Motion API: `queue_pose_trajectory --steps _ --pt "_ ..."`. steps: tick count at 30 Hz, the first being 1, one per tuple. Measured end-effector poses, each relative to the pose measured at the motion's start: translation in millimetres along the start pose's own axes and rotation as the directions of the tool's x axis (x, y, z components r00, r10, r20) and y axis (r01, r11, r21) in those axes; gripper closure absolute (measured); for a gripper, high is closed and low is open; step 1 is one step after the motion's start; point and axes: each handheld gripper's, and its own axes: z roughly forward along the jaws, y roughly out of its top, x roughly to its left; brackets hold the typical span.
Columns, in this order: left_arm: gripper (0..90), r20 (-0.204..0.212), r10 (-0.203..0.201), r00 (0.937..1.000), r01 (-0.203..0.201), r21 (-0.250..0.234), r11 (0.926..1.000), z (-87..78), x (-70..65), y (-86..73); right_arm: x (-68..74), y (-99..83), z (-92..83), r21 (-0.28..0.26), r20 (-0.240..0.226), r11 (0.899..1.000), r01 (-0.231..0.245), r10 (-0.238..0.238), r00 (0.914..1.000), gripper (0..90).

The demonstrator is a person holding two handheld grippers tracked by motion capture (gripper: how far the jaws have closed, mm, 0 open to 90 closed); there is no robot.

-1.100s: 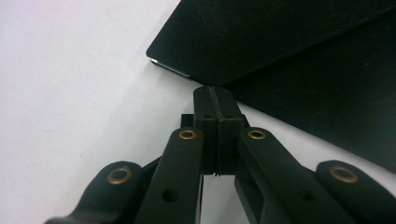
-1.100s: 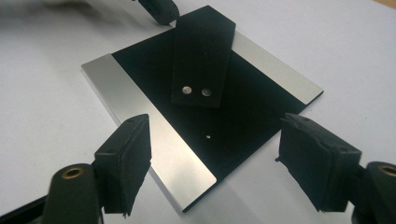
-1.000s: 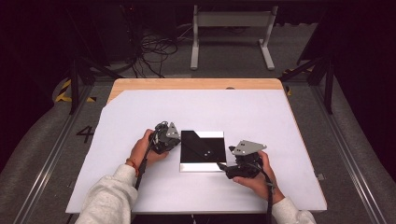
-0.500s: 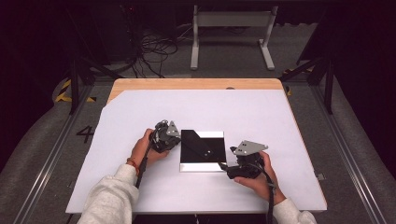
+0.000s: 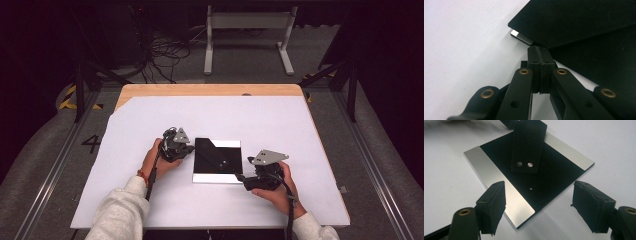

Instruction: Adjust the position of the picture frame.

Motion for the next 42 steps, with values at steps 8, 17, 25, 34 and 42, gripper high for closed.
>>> queue_pose_trajectory --steps 8,17,25,34,42 --pt "87.2 -0.007 -0.03 0.9995 0.03 -0.047 0.9985 -3.1 -0.3 -0.6 -2.1 -0.2 1.0 0.0 -0.003 1.0 -0.019 0.019 0.9998 28.6" --pt "86.2 -0.01 -0.008 0.9999 0.007 -0.122 0.9925 -11.4 -6.4 7.2 -4.3 0.2 -1.3 -0.01 -0.006 0.999 -0.03 0.03 0.9995 28.5" --pt "86.4 -0.022 -0.061 0.9979 0.059 -0.11 0.9923 -16.5 4.4 -1.9 -5.2 1.0 -4.1 -0.015 -0.002 0.999 -0.034 0.034 0.9994 28.5" --pt "86.6 -0.033 0.018 0.9993 -0.018 0.007 0.9998 -3.6 -1.5 -0.5 -6.6 -0.3 -3.1 -0.005 0.001 0.999 -0.038 0.038 0.9993 28.5" --pt "86.3 -0.015 0.032 0.9994 -0.032 -0.013 0.9994 1.3 -8.4 4.6 -6.8 -1.0 -3.2 -0.003 0.0 0.999 -0.038 0.038 0.9993 28.5"
